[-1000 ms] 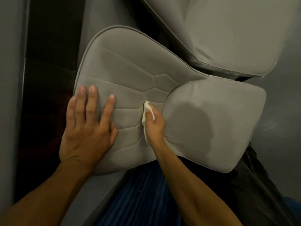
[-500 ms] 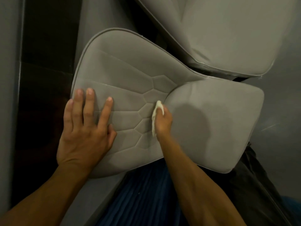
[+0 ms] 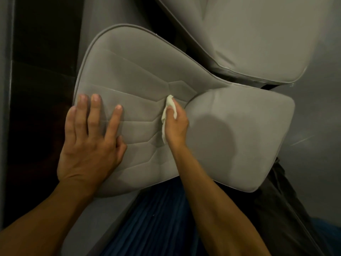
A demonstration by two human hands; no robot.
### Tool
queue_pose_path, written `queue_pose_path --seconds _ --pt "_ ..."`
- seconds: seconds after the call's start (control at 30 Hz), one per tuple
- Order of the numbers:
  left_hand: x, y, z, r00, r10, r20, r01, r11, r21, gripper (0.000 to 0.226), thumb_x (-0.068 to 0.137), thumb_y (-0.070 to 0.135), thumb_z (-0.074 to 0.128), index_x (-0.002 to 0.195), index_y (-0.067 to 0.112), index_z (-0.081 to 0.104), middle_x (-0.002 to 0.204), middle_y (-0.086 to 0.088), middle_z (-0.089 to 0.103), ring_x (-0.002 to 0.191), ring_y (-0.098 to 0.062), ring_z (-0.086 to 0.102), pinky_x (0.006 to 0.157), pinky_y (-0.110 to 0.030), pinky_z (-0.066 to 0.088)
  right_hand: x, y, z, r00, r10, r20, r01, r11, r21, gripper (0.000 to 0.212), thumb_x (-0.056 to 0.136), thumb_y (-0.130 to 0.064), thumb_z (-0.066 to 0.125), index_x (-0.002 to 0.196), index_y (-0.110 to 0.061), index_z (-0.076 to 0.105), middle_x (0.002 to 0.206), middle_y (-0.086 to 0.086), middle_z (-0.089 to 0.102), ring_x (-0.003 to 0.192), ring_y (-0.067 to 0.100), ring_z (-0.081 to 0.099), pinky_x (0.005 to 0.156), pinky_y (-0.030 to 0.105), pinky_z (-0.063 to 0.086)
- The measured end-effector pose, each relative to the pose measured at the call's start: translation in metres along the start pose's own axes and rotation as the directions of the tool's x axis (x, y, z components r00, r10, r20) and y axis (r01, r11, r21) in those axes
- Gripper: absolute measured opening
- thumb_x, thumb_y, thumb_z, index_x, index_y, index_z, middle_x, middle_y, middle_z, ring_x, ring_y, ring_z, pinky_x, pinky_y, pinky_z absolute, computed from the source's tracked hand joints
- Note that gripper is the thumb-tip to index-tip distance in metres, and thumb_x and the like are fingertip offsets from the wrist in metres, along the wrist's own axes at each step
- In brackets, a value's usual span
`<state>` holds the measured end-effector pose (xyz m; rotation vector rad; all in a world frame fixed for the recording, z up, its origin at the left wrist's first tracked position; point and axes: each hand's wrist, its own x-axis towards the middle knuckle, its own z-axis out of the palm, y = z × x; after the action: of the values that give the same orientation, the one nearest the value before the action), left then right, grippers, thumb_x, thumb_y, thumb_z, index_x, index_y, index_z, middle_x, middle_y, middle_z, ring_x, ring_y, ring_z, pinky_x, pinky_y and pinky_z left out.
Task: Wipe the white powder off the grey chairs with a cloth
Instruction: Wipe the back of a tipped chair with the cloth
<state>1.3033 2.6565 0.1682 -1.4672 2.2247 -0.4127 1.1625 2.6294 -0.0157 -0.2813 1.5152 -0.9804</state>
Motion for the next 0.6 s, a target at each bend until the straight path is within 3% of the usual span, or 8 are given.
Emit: queue_pose_path --seconds 0.07,0.13,0.27,0.33,0.4,0.5,0.57,0.6 --pt "0.0 0.0 0.0 1.0 -0.002 -0.003 0.002 1.0 0.001 0.069 0.1 0.041 0.037 0.162 0.014 0.02 0.164 -0.032 0.005 0.154 -0.043 -0.009 0.125 -0.054 -0.003 0.025 -0.008 -0.009 0.985 0.037 -0.166 -0.031 0.999 0.039 0.034 0.102 -0.023 0.051 0.132 -0.013 0.063 0.108 -0.004 0.068 0.099 -0.003 0.064 0.091 0.014 0.046" --pt "0.0 0.0 0.0 1.0 -0.003 0.002 0.003 1.0 0.001 0.069 0.1 0.041 0.036 0.162 0.014 0.02 0.164 -0.031 0.004 0.154 -0.043 -0.01 0.125 -0.054 -0.004 0.05 -0.023 -0.013 0.956 0.096 -0.278 -0.076 0.994 0.08 0.036 0.104 -0.02 0.046 0.138 -0.011 0.057 0.11 -0.002 0.068 0.102 0.008 0.065 0.086 0.011 0.044" --pt "0.0 0.0 0.0 1.0 -0.009 0.005 0.009 1.0 -0.008 0.068 0.1 0.04 0.037 0.161 0.013 0.022 0.164 -0.032 0.005 0.154 -0.045 -0.006 0.125 -0.055 -0.002 0.063 -0.05 0.009 0.963 0.086 -0.255 -0.059 0.992 0.111 0.043 0.104 -0.017 0.047 0.147 -0.011 0.047 0.119 0.0 0.063 0.106 0.016 0.061 0.091 0.013 0.042" --pt "0.0 -0.001 0.0 1.0 -0.003 0.011 0.003 1.0 -0.002 0.069 0.1 0.041 0.036 0.161 0.013 0.022 0.164 -0.032 0.006 0.153 -0.047 -0.002 0.125 -0.055 -0.002 0.047 -0.045 0.021 0.98 0.055 -0.191 -0.047 0.998 0.05 0.039 0.106 -0.022 0.047 0.143 -0.012 0.052 0.102 -0.015 0.059 0.089 -0.001 0.057 0.077 -0.001 0.04" --pt "0.0 -0.001 0.0 1.0 0.001 0.007 -0.001 1.0 0.002 0.07 0.1 0.041 0.037 0.161 0.012 0.022 0.164 -0.033 0.006 0.153 -0.048 -0.001 0.125 -0.055 -0.001 0.028 -0.031 0.023 0.991 0.004 -0.132 -0.003 1.0 0.006 0.04 0.106 -0.025 0.047 0.144 -0.016 0.051 0.107 -0.017 0.055 0.091 -0.01 0.053 0.075 -0.005 0.037" --pt "0.001 -0.001 0.0 1.0 0.001 0.006 -0.001 1.0 -0.004 0.071 0.099 0.042 0.038 0.161 0.012 0.021 0.164 -0.032 0.006 0.154 -0.046 -0.004 0.125 -0.054 -0.003 0.027 -0.011 0.017 0.985 0.048 -0.167 -0.032 0.995 0.096 0.044 0.102 -0.028 0.05 0.145 -0.017 0.051 0.126 -0.004 0.058 0.106 -0.004 0.058 0.095 0.012 0.047" --pt "0.0 -0.001 -0.001 1.0 0.001 0.0 -0.001 1.0 -0.012 0.071 0.099 0.041 0.039 0.161 0.012 0.021 0.164 -0.032 0.005 0.154 -0.045 -0.005 0.125 -0.054 -0.003 0.03 0.0 0.018 0.97 0.139 -0.199 -0.128 0.989 0.069 0.059 0.091 -0.048 0.046 0.143 -0.021 0.054 0.13 0.006 0.063 0.114 0.016 0.062 0.105 0.037 0.048" --pt "0.0 -0.001 -0.001 1.0 -0.001 -0.004 0.001 1.0 -0.014 0.071 0.099 0.041 0.039 0.161 0.012 0.022 0.164 -0.032 0.005 0.154 -0.045 -0.006 0.125 -0.054 -0.003 0.031 0.009 0.019 0.967 0.181 -0.181 -0.179 0.983 0.029 0.064 0.089 -0.052 0.044 0.144 -0.021 0.053 0.132 0.008 0.063 0.118 0.023 0.062 0.107 0.041 0.046"
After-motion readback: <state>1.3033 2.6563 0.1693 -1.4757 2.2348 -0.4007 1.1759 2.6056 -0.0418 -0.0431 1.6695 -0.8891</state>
